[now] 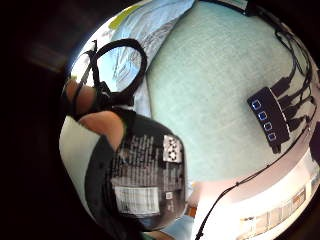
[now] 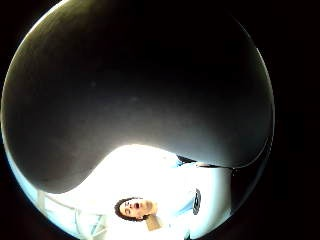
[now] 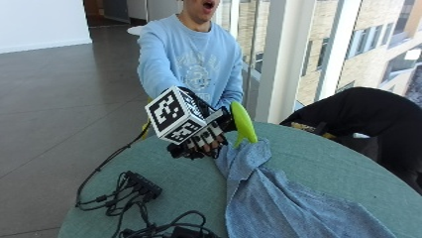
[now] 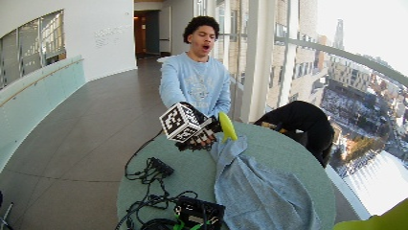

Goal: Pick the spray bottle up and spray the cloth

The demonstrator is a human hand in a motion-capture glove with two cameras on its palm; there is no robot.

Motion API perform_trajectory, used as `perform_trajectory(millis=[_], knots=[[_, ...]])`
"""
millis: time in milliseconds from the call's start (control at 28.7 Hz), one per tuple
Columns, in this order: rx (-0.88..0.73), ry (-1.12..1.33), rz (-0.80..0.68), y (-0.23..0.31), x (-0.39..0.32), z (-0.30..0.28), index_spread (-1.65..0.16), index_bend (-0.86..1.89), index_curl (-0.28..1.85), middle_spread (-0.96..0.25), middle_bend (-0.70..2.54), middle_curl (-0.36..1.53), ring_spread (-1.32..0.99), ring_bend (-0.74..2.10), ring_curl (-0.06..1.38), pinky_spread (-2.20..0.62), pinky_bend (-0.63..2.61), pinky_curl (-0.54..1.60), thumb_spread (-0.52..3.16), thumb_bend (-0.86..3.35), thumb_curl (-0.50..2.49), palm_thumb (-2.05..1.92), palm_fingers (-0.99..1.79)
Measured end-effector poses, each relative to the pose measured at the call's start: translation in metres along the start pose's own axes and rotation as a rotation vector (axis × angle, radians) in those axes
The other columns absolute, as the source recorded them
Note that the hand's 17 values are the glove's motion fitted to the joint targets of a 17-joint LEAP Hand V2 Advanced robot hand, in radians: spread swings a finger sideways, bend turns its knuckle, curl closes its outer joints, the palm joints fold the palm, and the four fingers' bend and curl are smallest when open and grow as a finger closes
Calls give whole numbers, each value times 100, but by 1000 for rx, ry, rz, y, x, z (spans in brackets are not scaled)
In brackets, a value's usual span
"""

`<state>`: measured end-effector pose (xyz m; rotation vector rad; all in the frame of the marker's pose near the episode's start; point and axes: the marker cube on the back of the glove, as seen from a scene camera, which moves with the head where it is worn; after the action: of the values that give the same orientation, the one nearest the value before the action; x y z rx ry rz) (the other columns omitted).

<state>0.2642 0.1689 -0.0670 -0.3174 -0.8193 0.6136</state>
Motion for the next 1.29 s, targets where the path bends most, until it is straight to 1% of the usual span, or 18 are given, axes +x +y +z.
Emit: perform_trajectory(millis=[1288], knots=[[-43,20,15,1,-2,12,-21,17,48,-10,38,48,-6,43,40,15,18,32,86,-3,57,90,116]])
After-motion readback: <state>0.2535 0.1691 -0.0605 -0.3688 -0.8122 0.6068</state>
